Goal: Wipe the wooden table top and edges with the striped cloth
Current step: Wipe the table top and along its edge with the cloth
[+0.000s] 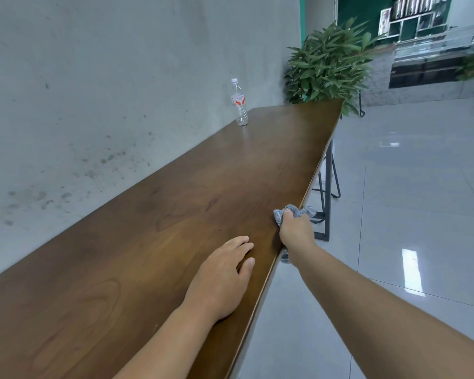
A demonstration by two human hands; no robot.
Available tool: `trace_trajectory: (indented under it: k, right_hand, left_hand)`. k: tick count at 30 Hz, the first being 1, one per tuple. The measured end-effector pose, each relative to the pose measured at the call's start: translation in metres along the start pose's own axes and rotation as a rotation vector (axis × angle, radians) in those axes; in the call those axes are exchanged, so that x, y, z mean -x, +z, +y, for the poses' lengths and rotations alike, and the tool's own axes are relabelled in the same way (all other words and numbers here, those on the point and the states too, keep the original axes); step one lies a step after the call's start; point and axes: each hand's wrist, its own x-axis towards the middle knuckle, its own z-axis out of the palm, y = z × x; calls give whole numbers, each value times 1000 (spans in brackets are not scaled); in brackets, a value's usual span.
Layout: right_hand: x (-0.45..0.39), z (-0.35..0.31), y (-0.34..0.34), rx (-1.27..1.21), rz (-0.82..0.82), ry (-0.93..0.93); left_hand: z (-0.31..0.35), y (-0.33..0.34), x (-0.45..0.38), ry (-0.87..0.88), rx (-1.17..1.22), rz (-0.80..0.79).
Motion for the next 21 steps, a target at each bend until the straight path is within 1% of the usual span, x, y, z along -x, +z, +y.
trace_trajectory:
  k: [3, 7, 11, 21]
  right_hand:
    - [8, 2, 1, -13, 10, 3]
    - [33, 17, 7, 1, -19, 46]
    - [58, 34, 9, 11, -41, 46]
    - [31, 15, 8, 29, 4, 57]
  left_hand:
    - [1, -2, 2, 5, 9, 6]
    - [1, -2, 4, 17, 12, -3]
    - [-6, -6, 13, 46, -6, -30]
    - [-11, -5, 22, 57, 39, -13]
